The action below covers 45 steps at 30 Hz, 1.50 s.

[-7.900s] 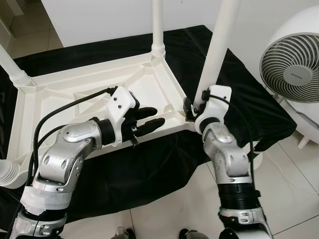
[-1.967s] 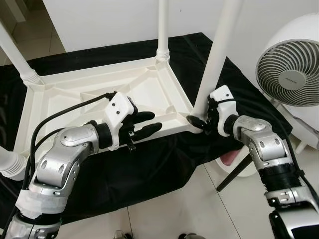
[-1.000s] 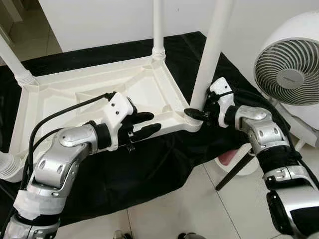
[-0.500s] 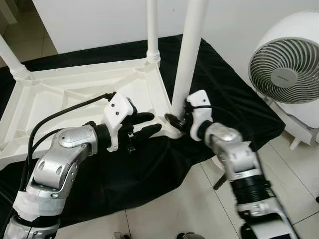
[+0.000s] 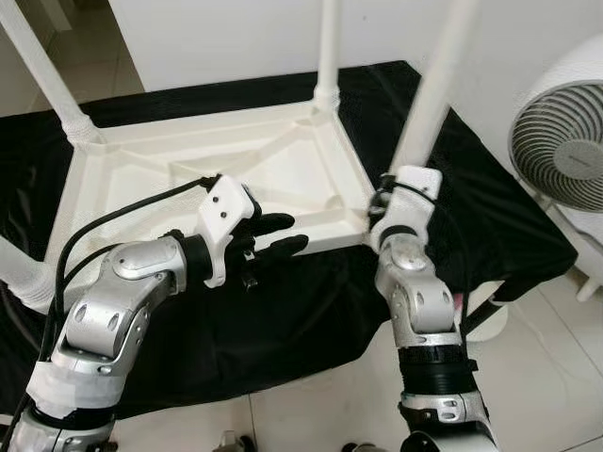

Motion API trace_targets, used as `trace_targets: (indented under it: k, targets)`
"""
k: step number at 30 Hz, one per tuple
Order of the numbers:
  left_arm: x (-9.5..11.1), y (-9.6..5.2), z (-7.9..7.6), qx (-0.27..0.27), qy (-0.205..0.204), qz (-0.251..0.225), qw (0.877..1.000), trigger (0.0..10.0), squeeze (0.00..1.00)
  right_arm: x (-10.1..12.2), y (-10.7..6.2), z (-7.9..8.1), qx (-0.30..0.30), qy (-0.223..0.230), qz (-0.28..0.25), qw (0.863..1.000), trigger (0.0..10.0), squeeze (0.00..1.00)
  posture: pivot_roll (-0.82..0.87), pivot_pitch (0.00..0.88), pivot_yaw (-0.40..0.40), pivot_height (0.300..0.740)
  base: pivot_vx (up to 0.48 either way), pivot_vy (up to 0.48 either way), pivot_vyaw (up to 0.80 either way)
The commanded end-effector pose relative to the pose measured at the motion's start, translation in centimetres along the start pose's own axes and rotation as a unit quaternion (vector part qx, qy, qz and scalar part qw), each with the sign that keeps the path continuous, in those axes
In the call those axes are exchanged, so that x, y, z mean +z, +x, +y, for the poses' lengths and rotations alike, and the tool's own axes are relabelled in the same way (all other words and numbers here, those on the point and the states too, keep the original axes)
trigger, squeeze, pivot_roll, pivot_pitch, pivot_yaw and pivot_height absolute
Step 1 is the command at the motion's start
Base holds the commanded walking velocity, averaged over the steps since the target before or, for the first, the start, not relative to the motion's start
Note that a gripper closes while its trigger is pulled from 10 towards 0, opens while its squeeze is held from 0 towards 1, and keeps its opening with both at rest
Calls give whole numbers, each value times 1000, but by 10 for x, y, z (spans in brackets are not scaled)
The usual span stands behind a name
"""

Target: Building children table

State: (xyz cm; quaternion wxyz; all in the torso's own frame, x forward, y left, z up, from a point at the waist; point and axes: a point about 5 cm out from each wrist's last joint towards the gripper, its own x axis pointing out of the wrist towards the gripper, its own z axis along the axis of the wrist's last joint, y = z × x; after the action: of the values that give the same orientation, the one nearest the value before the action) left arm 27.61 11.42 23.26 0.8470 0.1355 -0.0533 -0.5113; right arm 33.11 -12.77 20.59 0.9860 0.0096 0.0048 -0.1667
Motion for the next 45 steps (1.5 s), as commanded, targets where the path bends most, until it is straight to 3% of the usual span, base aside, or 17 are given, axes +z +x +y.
trace_targets:
  k: [1,2,3,4,5,6,8,9,14,22,24,25,28,39,40,42,45]
  targets:
    - [-2,0,1,17,-4,6,1000,10000,0,-26,-6,6,-2,-14,52,999,3216,0,-99,167,74,740,0,0,0]
    - [-2,0,1,17,-4,6,1000,10000,0,-26,-6,6,-2,-14,52,999,3216,0,-99,167,74,740,0,0,0]
    - [-2,-1,1,17,-4,6,1000,10000,0,-24,-7,10,11,-21,49,999,10000,0,-99,167,74,740,0,0,0]
    - [-2,-1,1,18,-4,6,1000,10000,0,-21,-6,14,42,-31,36,998,10000,471,-99,169,74,740,0,0,0]
    - [-2,-1,1,18,-4,6,1000,10000,0,-19,-6,17,63,-37,29,997,10000,471,-99,169,74,740,0,0,0]
    - [-2,-1,1,18,-4,6,1000,10000,0,-14,-7,26,126,-41,16,991,10000,1000,-99,169,74,740,0,0,0]
    - [-2,-1,1,18,-4,6,1000,10000,0,-11,-9,32,168,-44,8,985,10000,1000,-99,169,74,740,0,0,0]
    - [-2,-1,1,19,-4,6,1000,10000,0,-6,-10,33,185,-34,1,982,10000,0,-99,169,74,740,0,0,0]
    - [-2,-1,2,19,-4,6,1000,10000,0,7,-8,31,277,-58,-21,959,10000,0,-102,170,75,740,0,0,0]
    - [-2,-1,2,20,-4,6,1000,10000,0,17,6,15,313,-107,-37,943,10000,0,-102,170,75,740,0,0,0]
    - [-2,-1,2,20,-4,6,1000,10000,0,18,13,9,344,-135,-36,929,10000,0,-100,176,76,740,0,0,0]
    - [-2,-1,3,21,-4,7,1000,10000,0,14,21,2,419,-164,-8,893,10000,0,-93,181,78,740,0,0,0]
    - [-2,-2,3,22,-4,9,1000,10000,0,12,28,-1,460,-181,14,869,10000,0,-87,181,79,740,0,0,0]
    - [-1,-3,4,26,-3,10,1000,10000,0,15,44,-5,507,-206,12,837,10000,0,-78,179,76,740,0,0,0]
    - [-1,-3,4,27,-2,10,1000,10000,0,14,46,-5,508,-206,15,836,1412,0,-76,178,75,740,0,0,0]
    - [-1,-4,4,28,-3,10,1000,10000,0,14,47,-5,507,-196,18,839,0,0,-76,178,75,740,0,0,0]
    - [-2,-5,4,30,-3,11,999,10000,0,14,47,-4,500,-181,21,847,0,0,-76,178,75,740,0,0,0]
